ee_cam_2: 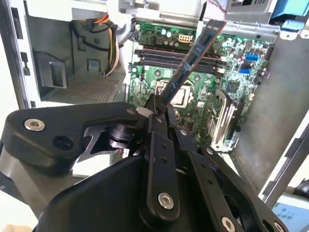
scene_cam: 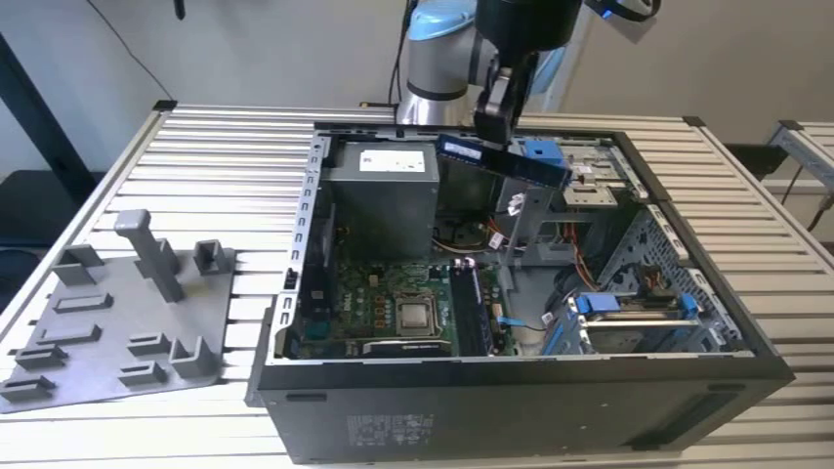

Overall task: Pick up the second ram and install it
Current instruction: 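Insert the second ram into the second slot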

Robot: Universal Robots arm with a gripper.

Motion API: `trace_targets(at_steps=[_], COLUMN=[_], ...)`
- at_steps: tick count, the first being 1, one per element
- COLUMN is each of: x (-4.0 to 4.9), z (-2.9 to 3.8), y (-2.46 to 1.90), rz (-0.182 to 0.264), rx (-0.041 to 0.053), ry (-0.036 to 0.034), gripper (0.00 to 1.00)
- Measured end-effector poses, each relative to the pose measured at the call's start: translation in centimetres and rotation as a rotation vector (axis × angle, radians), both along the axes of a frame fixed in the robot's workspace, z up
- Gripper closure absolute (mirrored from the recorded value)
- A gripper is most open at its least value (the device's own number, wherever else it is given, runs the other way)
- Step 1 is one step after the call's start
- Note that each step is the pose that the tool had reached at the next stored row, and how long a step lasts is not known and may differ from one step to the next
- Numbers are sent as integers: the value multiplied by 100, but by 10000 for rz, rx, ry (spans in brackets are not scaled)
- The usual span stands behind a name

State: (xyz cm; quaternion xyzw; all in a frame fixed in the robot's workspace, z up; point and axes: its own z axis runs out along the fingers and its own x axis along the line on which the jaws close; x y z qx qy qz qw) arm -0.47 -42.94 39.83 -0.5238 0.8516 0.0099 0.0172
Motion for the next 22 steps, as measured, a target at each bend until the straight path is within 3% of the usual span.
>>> trace_targets(at_steps=[22], x=[0], z=[-19], y=[0], rz=[-3854], rx=[0], ry=[1], gripper=[86])
